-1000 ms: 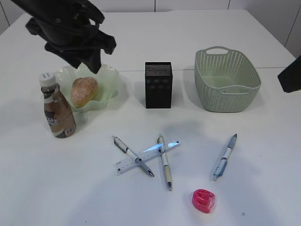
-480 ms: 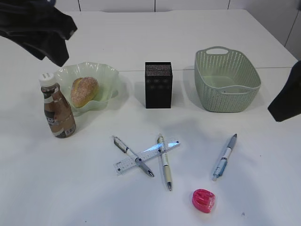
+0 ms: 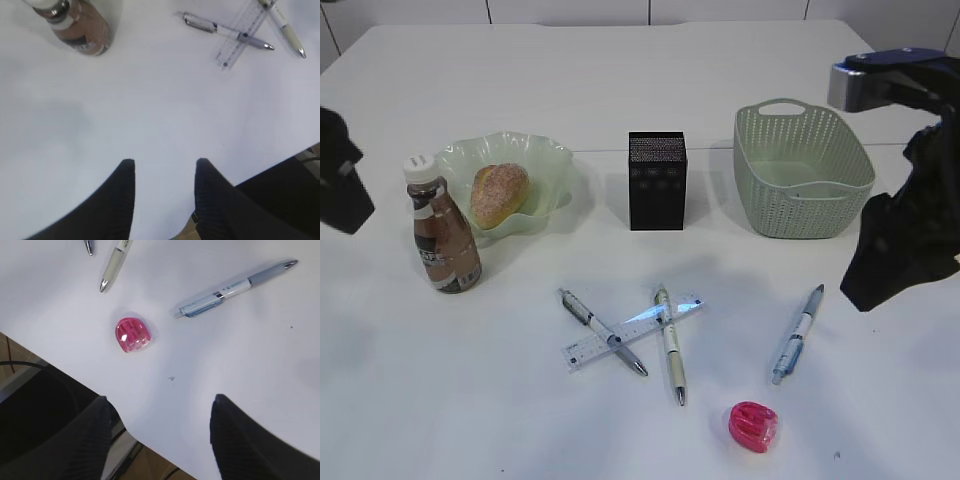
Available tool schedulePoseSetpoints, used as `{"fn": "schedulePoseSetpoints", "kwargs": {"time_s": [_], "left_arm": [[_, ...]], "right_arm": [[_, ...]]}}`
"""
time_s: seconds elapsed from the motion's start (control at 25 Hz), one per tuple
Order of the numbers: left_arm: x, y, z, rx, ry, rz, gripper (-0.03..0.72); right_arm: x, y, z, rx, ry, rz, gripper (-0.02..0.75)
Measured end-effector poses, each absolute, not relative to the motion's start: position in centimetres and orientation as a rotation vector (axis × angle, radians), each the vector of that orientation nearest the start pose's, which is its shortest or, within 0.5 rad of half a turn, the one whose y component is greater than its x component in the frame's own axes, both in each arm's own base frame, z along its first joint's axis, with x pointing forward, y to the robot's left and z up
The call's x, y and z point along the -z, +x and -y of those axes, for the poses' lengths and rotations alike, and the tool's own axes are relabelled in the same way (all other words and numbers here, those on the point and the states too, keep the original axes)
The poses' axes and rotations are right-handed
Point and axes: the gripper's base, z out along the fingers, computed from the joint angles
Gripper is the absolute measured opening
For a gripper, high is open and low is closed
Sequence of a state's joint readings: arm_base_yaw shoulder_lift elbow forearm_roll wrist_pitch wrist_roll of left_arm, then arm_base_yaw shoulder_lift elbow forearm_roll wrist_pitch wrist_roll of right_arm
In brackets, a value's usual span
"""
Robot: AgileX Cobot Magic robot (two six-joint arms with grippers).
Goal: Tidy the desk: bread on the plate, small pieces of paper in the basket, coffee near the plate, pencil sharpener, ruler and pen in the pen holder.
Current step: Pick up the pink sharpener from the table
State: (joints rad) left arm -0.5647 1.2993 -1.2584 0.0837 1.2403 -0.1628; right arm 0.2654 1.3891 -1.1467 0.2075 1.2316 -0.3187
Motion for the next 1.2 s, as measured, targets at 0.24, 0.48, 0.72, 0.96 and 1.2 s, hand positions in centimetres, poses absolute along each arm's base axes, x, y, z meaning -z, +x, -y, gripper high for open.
{"fn": "schedulePoseSetpoints", "kwargs": {"time_s": [0.24, 0.48, 0.72, 0.96, 1.2], "left_arm": [[-35.4, 17.7, 10.8, 0.154, 0.555, -2.693, 0.275], [-36.4, 14.7, 9.1, 0.207, 0.537, -2.622, 0.275], [-35.8, 13.3, 8.3, 0.217, 0.536, -2.624, 0.275], [-35.6, 13.3, 8.3, 0.218, 0.537, -2.629, 0.269], [-35.5, 13.3, 8.3, 0.219, 0.538, -2.634, 0.268]], "right_arm": [[-30.1, 23.2, -10.8, -0.214, -0.898, -2.817, 0.493], [-29.3, 23.5, -11.5, -0.157, -0.953, -2.833, 0.493], [-26.7, 24.9, -12.1, -0.114, -0.996, -2.917, 0.493], [-25.3, 24.5, -14.4, -0.106, -1.121, -2.922, 0.493], [-24.7, 24.0, -14.6, -0.101, -1.123, -2.947, 0.493]]}}
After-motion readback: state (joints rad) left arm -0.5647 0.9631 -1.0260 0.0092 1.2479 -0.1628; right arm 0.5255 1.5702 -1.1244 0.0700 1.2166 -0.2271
